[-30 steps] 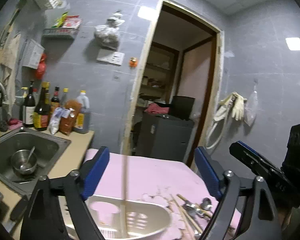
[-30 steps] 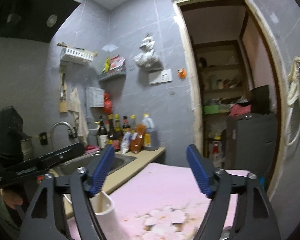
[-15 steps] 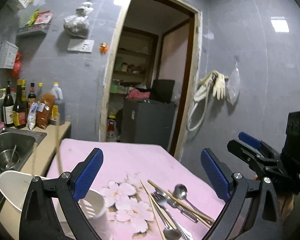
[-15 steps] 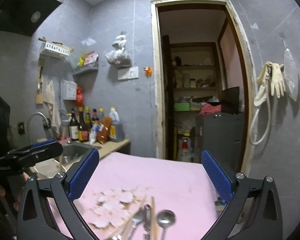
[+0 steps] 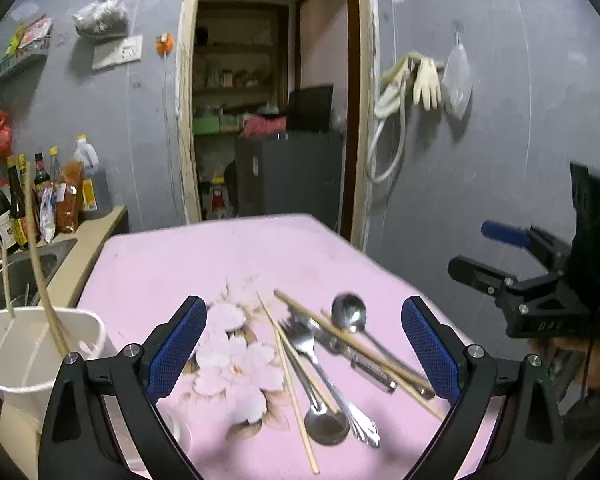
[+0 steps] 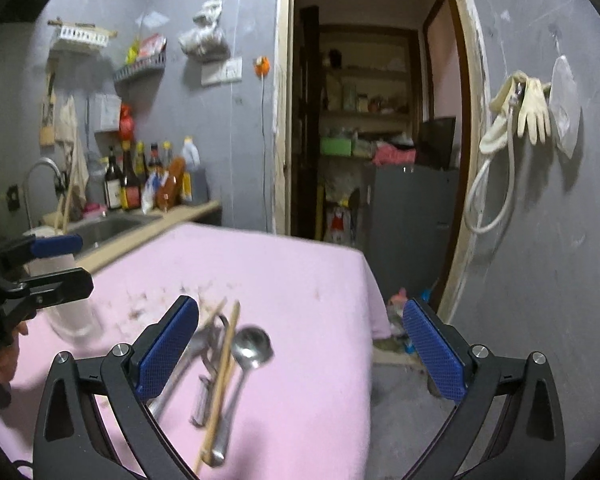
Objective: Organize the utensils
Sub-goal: 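Move both open tools back over the utensil pile, then grasp a wooden chopstick with the left tool while the right tool grasps a steel spoon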
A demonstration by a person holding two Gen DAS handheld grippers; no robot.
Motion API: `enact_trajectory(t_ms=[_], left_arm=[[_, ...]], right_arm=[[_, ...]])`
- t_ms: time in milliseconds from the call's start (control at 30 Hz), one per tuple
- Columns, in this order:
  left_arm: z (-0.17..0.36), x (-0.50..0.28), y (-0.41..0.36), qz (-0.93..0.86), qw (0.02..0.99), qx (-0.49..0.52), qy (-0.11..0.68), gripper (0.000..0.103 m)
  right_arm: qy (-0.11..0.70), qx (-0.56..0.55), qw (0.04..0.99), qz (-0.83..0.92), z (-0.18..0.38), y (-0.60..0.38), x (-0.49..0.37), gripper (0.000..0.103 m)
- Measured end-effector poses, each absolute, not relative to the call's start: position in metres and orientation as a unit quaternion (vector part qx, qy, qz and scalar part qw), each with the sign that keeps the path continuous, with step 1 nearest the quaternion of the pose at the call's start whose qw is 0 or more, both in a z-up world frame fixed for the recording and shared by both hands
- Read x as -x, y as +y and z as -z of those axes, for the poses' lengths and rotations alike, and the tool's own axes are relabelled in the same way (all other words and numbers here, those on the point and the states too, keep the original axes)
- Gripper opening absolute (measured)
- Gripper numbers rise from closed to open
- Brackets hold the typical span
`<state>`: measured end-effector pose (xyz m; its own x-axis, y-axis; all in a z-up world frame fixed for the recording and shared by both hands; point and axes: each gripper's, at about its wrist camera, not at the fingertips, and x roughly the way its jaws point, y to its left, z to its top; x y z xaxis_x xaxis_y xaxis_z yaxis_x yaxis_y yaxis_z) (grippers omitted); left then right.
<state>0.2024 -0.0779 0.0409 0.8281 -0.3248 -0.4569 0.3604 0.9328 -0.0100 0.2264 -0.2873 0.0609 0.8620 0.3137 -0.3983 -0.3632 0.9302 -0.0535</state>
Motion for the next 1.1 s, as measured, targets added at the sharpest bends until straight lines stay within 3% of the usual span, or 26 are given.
enact_trajectory(t_ms=[367, 567, 733, 1100], left_arm=[[0.003, -0.223, -0.086, 0.155, 0.929, -0.047, 0.332, 0.092], [0.018, -0.243, -0.081, 0.133, 0.91, -0.043, 0.39, 0.058], [0.04, -0.264, -0.075, 0.123, 0.88, -0.033, 0.457, 0.03], [0.049, -0.29, -0.07, 0.141, 0.856, -0.024, 0.497, 0.022]], right_arm=[[0.284, 0.081, 0.934, -0.201, -0.031, -0.283, -0.25, 0.103], [0.325, 0.097, 0.915, -0.217, -0.018, -0.269, -0.264, 0.092], [0.364, 0.123, 0.896, -0.221, -0.004, -0.252, -0.278, 0.076], [0.417, 0.138, 0.87, -0.223, 0.017, -0.229, -0.306, 0.062]])
